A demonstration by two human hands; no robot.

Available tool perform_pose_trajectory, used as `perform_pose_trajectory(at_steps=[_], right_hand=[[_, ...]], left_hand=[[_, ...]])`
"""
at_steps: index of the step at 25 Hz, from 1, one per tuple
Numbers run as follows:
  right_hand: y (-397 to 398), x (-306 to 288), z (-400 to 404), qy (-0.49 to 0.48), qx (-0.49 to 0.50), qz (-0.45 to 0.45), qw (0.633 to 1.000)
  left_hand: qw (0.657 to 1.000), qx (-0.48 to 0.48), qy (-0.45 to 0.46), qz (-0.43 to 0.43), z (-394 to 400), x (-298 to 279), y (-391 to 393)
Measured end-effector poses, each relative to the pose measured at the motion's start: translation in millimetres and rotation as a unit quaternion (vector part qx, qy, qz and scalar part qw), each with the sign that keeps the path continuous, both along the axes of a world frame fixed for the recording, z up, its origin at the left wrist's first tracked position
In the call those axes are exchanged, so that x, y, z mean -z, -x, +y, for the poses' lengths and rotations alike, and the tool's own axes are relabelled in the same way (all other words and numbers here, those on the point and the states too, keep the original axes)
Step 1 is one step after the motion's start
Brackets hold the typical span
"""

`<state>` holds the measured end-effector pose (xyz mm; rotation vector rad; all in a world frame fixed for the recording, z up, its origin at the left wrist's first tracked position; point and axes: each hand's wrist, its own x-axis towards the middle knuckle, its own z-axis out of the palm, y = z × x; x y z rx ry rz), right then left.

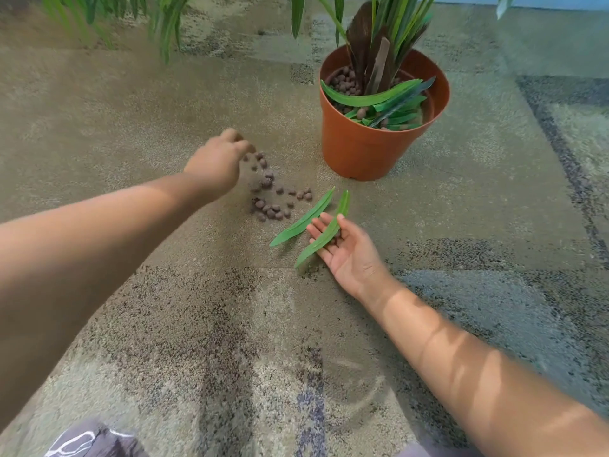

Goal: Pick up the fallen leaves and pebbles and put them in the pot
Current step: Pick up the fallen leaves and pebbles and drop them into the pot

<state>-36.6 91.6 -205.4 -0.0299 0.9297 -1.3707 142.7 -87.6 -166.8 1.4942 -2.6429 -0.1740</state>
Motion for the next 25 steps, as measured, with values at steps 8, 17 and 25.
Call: perform_pose_trajectory(at_steps=[8,17,25], right_hand=[[4,13,7,0.03,-0.004,-0.014,0.999],[4,11,5,0.024,-0.016,-0.006,1.0],[2,9,5,0.017,-0.004,-0.005,1.0]], left_hand=[[0.992,-0.02,-0.083,-0.095,-11,25,18],[0.994,-0.078,-0.055,0.046,-5,29,41],[0.992,-0.087,-0.046,0.084,4,34,31]])
